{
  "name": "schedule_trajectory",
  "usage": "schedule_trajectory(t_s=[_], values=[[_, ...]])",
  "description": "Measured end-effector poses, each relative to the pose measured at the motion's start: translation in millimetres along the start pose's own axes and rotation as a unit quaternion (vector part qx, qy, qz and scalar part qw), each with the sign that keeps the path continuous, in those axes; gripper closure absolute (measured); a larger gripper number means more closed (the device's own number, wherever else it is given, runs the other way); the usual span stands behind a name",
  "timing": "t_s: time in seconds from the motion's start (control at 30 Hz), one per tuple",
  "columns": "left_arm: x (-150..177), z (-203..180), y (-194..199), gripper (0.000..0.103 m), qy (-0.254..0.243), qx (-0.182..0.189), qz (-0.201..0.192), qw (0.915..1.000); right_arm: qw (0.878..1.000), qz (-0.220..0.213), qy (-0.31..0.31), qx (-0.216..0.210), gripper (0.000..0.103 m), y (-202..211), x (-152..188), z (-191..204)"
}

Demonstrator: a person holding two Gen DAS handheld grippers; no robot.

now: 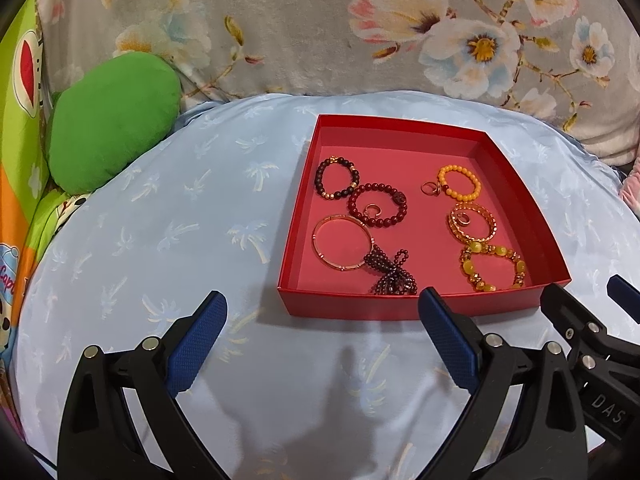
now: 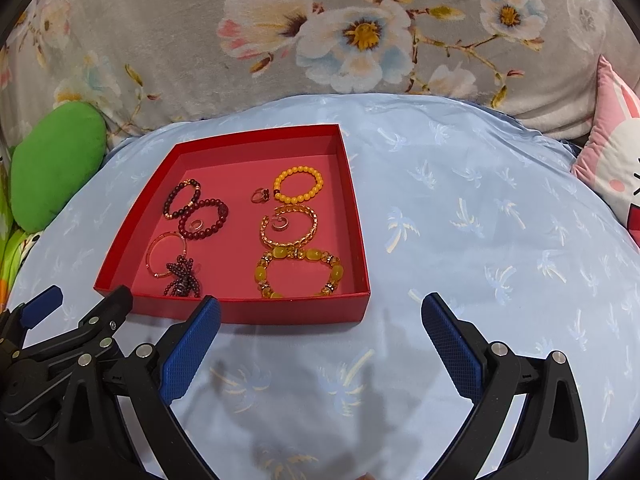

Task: Organize jewelry

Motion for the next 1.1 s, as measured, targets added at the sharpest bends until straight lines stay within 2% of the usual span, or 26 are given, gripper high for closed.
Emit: schedule_trajectory(t_s=[0.8, 1.1], values=[[0.5, -2.1, 2.6, 0.011, -0.007, -0.003, 0.000, 1.0000, 1.000, 0.000, 0.000, 0.001, 0.006, 0.6, -1.0, -1.2], [0.5, -3.3, 5.9, 0.011, -0.011, -0.015, -0.006, 0.9998, 1.000, 0.000, 0.000, 0.001, 0.006, 0.8, -1.5, -0.9]])
Point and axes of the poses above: each gripper's, at about its wrist camera, not at the fingertips, and y roughly against the way its jaws point, z to its left, x to its underside, the point moved 1 cm from there along -y, roughly the way its jaws point, and after that the axes turned 10 degrees about x, right-handed, at the moved point
